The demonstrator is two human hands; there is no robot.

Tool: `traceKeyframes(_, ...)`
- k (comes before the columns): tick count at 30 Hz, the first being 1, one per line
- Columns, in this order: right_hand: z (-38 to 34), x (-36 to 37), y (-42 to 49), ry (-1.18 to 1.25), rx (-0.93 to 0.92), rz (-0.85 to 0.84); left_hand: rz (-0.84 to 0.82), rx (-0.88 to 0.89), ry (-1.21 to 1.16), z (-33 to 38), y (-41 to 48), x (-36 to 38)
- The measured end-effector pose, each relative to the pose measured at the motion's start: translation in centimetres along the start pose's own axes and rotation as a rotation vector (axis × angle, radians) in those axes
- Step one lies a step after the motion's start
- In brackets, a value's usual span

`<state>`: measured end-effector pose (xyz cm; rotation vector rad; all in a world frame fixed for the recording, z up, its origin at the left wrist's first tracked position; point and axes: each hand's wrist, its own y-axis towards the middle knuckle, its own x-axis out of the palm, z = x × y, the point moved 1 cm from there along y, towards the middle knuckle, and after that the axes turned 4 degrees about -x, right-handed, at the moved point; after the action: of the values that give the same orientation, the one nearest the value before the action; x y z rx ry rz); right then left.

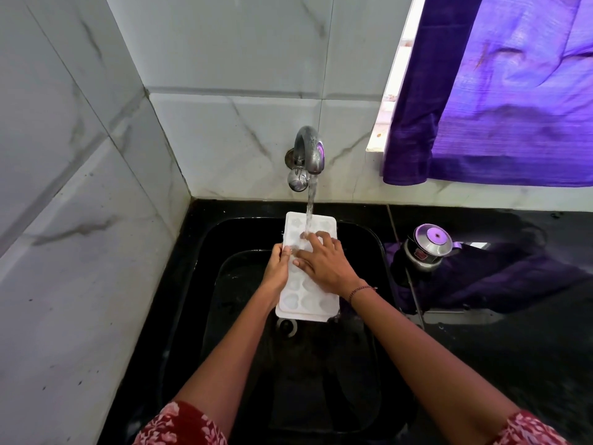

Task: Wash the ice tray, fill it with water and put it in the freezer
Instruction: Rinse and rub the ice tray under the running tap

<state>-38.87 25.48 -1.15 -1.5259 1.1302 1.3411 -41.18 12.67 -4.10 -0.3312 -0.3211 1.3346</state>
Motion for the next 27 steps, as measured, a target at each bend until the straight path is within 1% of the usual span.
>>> traceKeyframes(3, 0.3, 0.1, 0.3, 0.121, -0.023, -0.007, 0.002, 0.012, 0.020, 0.2, -0.4, -1.0)
traceKeyframes(5, 0.5, 0.3, 0.4, 0.223, 0.015, 0.046, 0.038, 0.029, 0.052, 0.0, -0.5, -1.9)
traceKeyframes(7, 0.8, 0.8, 0.2, 0.250, 0.074, 0.118, 0.097, 0.068, 0.138, 0.1, -0.6, -2.7)
traceKeyframes(11, 1.0, 1.8, -0.3, 0.150, 0.160, 0.092, 0.191, 0.175, 0.467, 0.1, -0.9, -4.3)
traceKeyframes(15, 0.3, 2.0, -0.1, 0.061, 0.186, 0.042, 0.267, 0.318, 0.825, -0.1, -1.4, -4.9)
traceKeyframes(18, -0.4, 2.2, 0.2, 0.037, 0.197, 0.004, 0.308, 0.384, 1.005, -0.2, -1.8, -5.0)
traceKeyframes(20, -0.8, 2.3, 0.5, 0.045, 0.210, -0.019, 0.322, 0.382, 1.047, -0.2, -2.1, -4.9)
traceKeyframes(22, -1.0, 2.4, 0.6, 0.070, 0.228, -0.038, 0.322, 0.355, 1.038, -0.4, -2.1, -4.9)
traceKeyframes(24, -1.0, 2.5, 0.7, 0.101, 0.241, -0.049, 0.304, 0.296, 0.973, -0.8, -2.0, -5.0)
traceKeyframes(27, -0.8, 2.7, 0.7, 0.135, 0.267, -0.047, 0.261, 0.192, 0.793, -1.5, -1.9, -5.1)
